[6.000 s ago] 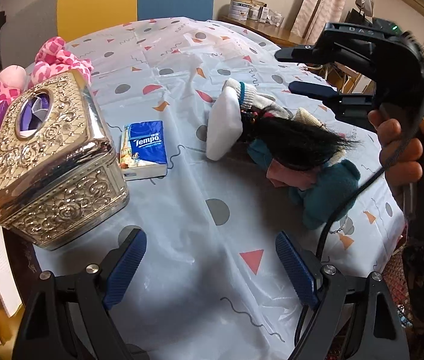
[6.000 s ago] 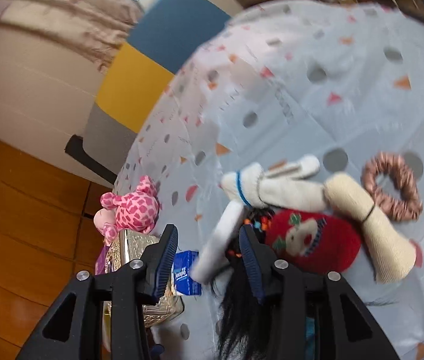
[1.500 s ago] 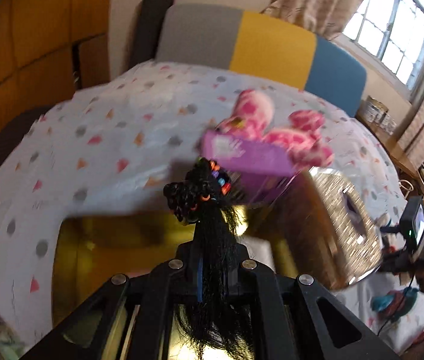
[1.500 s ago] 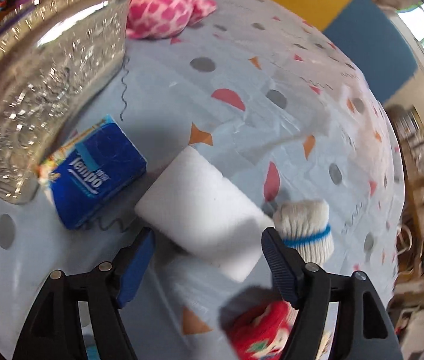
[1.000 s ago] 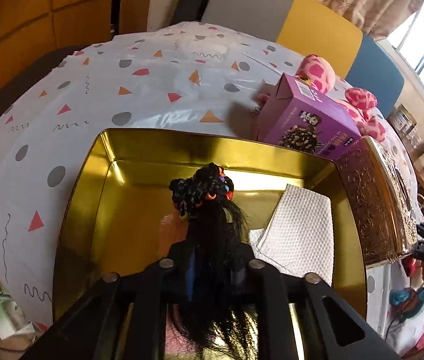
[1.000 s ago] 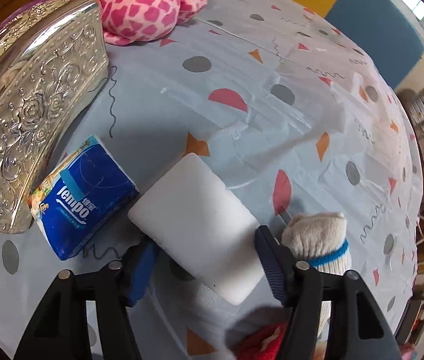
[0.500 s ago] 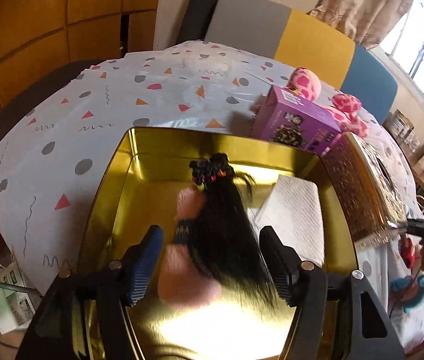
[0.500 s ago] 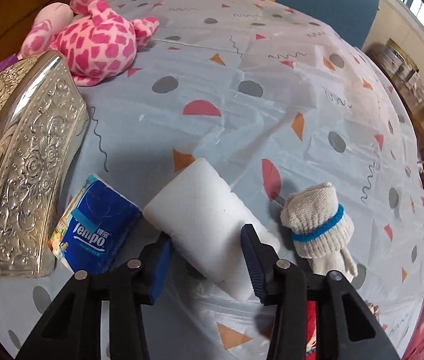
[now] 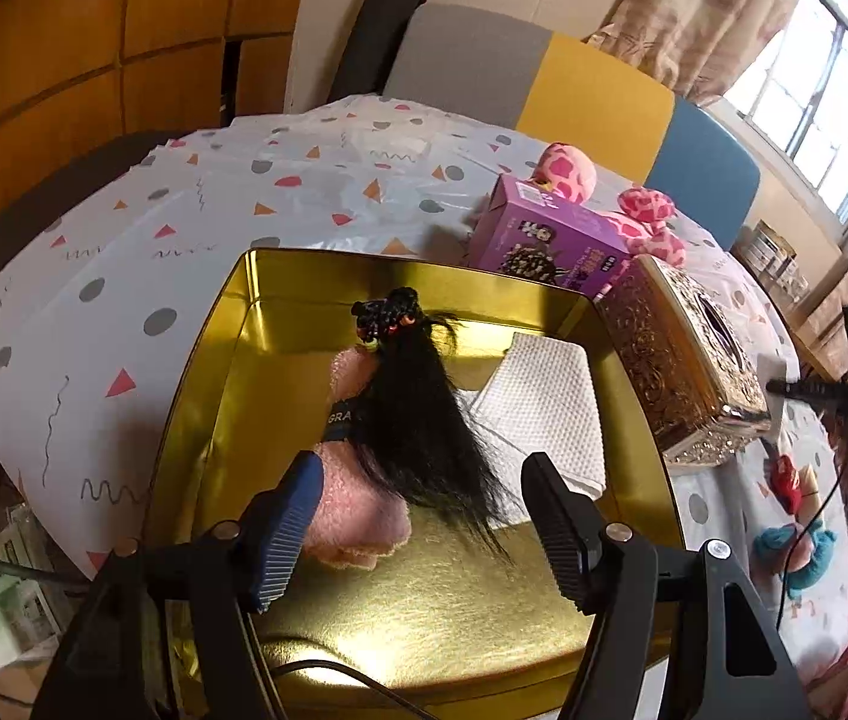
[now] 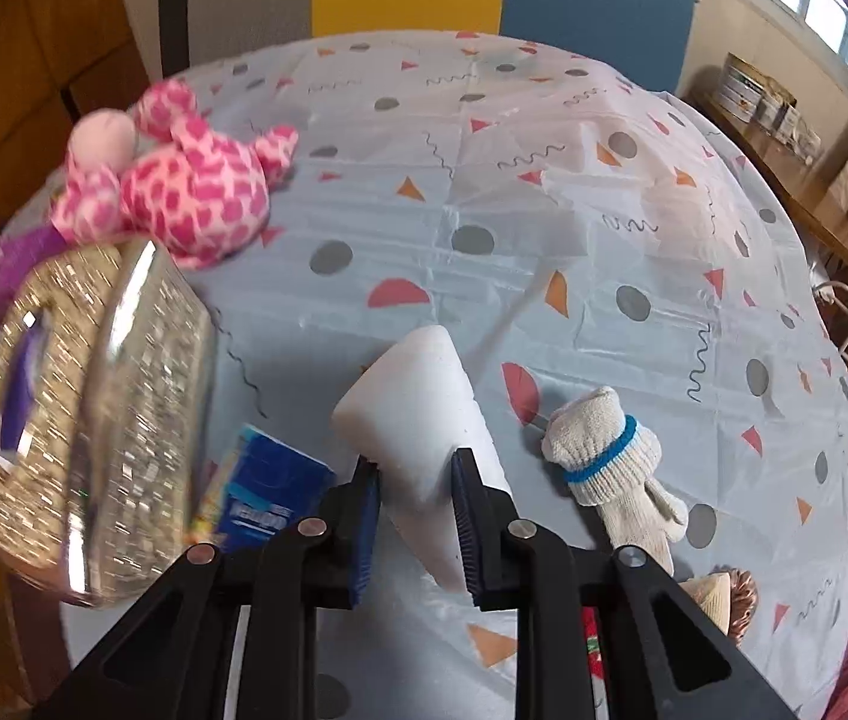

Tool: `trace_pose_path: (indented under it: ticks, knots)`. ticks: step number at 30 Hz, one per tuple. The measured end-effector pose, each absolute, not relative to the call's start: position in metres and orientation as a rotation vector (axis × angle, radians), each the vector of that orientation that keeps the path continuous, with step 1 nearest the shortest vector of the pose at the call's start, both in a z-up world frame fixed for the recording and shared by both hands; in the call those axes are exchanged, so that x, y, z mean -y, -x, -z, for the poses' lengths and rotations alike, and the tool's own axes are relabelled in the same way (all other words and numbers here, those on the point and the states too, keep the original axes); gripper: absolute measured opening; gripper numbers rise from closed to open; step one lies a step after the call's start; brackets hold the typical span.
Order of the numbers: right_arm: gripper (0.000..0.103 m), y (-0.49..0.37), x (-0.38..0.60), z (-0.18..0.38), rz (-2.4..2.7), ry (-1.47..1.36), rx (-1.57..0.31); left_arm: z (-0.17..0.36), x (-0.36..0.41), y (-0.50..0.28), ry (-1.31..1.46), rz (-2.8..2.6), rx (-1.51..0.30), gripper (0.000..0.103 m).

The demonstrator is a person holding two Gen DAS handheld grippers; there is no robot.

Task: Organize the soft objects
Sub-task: 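Lower the doll into the tray and open left tool while right tool drops the sponge in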

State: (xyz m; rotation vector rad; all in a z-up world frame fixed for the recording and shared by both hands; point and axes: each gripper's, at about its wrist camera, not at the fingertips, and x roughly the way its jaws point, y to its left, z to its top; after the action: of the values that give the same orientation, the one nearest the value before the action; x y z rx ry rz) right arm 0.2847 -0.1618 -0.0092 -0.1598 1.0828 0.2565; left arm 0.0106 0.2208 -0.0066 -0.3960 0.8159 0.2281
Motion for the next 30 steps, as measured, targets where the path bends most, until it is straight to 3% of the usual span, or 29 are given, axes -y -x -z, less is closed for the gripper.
trace_pose_path:
  ticks: [9, 19, 24, 30]
  knots:
    - [0.022, -0.298, 0.110, -0.036, -0.255, 0.125, -0.976, 0.003, -0.200, 0.006, 0.310, -0.215, -0.797, 0.075]
    - [0.022, -0.261, -0.024, -0.102, -0.545, 0.176, -0.822, 0.007, -0.202, 0.019, 0.292, -0.232, -0.806, 0.075]
    - [0.022, -0.215, -0.071, -0.098, -0.701, 0.249, -0.820, 0.010, -0.208, 0.024, 0.301, -0.251, -0.808, 0.076]
    - [0.022, -0.170, -0.098, -0.064, -0.815, 0.278, -0.963, 0.014, -0.215, 0.027, 0.326, -0.267, -0.810, 0.076]
